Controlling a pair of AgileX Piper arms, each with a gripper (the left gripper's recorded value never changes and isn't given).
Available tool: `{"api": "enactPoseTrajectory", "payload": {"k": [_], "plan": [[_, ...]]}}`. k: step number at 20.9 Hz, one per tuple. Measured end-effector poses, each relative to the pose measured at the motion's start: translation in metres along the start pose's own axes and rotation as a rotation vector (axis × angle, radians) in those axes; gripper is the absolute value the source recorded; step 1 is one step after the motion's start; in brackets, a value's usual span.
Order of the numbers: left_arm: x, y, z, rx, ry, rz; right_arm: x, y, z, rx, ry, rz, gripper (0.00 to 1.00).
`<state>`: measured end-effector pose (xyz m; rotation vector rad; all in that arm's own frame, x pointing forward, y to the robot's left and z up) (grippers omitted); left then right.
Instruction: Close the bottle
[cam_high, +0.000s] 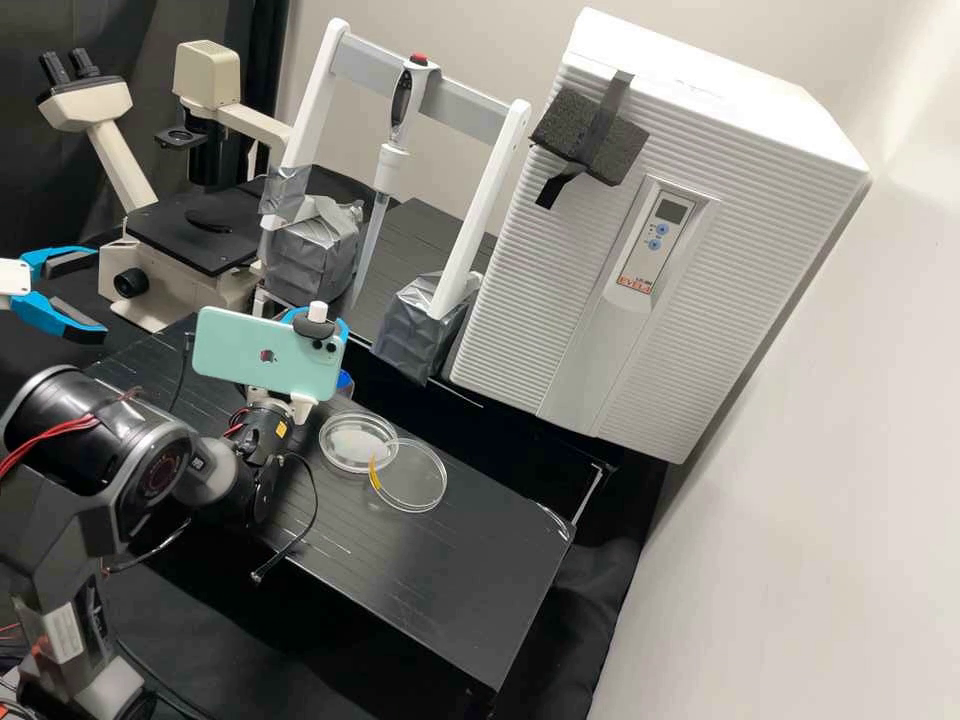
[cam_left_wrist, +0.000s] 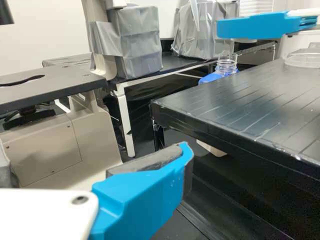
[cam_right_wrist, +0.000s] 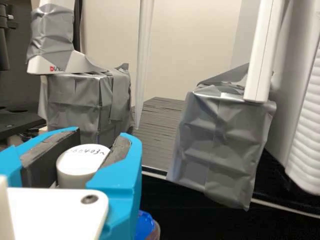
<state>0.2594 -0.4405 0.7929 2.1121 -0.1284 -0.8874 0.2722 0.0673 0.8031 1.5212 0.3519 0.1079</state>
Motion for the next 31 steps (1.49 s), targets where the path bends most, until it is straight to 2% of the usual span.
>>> {"api": "enactPoseTrajectory", "payload": {"k": [5,10,12,17,25,31], "plan": [[0.0000,0.000,0.000,0.000,0.000,0.000,0.011,-0.002,0.002,-0.021,-0.004,0.000,0.00],[0.0000,0.000,0.000,0.000,0.000,0.000,0.017,-0.007,0.003,-0.017,-0.005,-0.010,0.00],[0.0000,0.000,0.000,0.000,0.000,0.000,0.020,-0.008,0.004,-0.033,-0.007,-0.013,0.00],[0.0000,0.000,0.000,0.000,0.000,0.000,0.021,-0.012,0.010,-0.047,-0.029,-0.022,0.00],[0.0000,0.000,0.000,0.000,0.000,0.000,0.025,-0.010,0.012,-0.036,-0.046,-0.001,0.00],[0.0000,0.000,-0.001,-0.003,0.006,0.004,0.025,-0.010,0.012,-0.038,-0.046,-0.001,0.00]]}}
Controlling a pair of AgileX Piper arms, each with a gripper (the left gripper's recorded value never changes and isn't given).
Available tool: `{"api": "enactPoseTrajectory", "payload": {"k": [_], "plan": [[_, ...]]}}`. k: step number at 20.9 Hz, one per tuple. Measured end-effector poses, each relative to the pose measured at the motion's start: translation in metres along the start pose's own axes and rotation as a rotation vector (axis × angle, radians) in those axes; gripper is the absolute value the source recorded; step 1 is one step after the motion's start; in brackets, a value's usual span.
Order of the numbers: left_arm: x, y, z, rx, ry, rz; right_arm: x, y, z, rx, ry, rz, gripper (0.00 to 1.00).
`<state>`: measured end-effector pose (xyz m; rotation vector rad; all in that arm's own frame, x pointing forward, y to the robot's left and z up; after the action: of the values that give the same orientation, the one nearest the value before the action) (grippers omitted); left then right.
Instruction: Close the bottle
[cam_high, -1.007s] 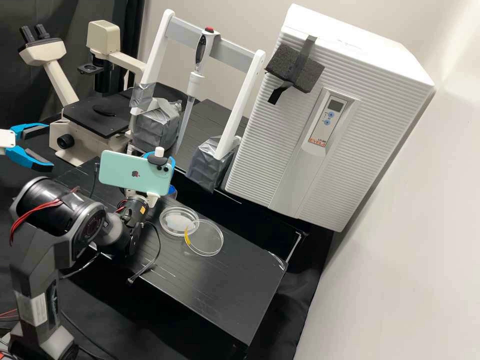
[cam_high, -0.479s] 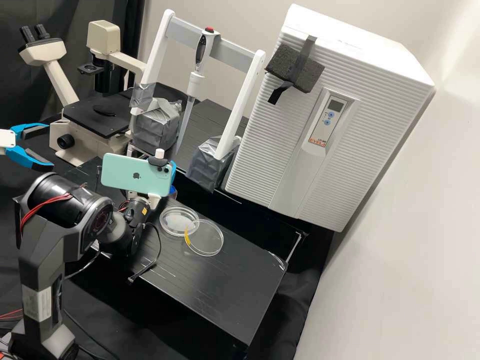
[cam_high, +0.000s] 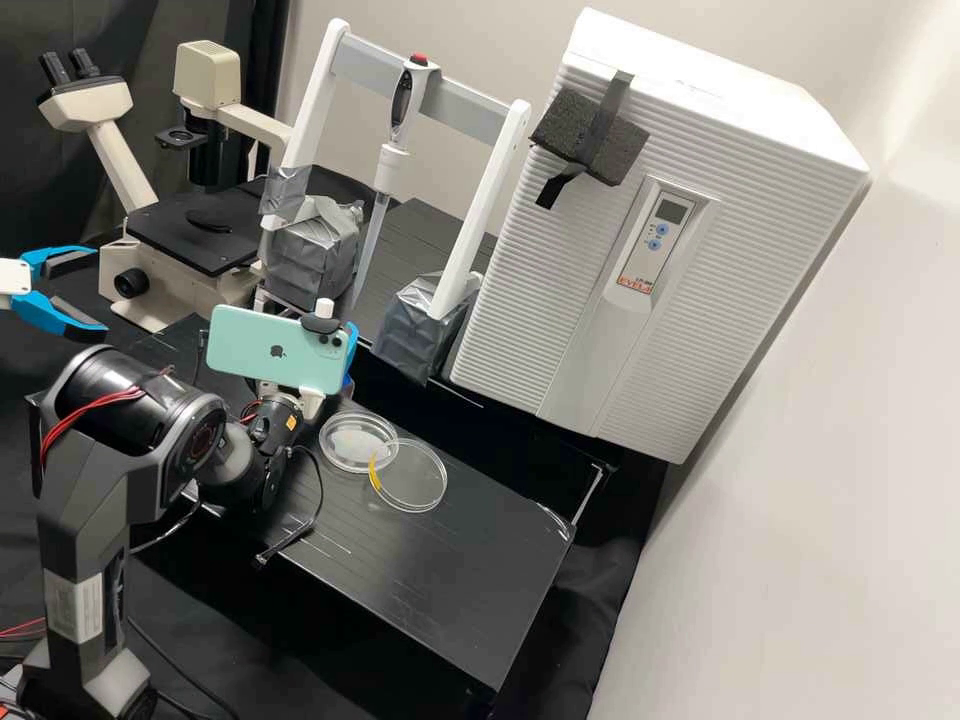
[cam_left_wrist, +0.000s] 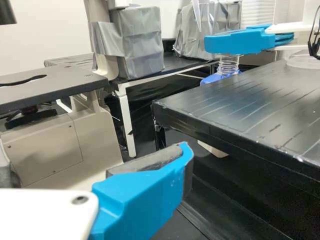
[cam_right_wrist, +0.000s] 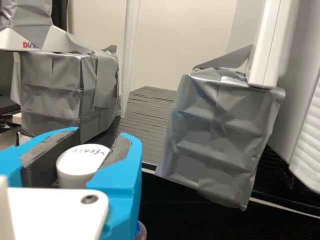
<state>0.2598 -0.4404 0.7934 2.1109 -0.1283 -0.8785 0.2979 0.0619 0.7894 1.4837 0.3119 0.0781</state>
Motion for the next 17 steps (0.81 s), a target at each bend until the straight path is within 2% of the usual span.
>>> {"api": "enactPoseTrajectory", "payload": {"k": [4,6,17], "plan": [[0.0000,0.0000,0.0000,0.000,0.000,0.000,0.0010,-0.0034,0.0022,-0.018,-0.007,-0.012,0.00],[0.0000,0.0000,0.0000,0.000,0.000,0.000,0.0018,-0.0038,0.0017,-0.011,-0.010,-0.006,0.00],[0.0000,0.0000,0.0000,0.000,0.000,0.000,0.0020,-0.0043,0.0022,-0.010,-0.012,-0.008,0.00]]}}
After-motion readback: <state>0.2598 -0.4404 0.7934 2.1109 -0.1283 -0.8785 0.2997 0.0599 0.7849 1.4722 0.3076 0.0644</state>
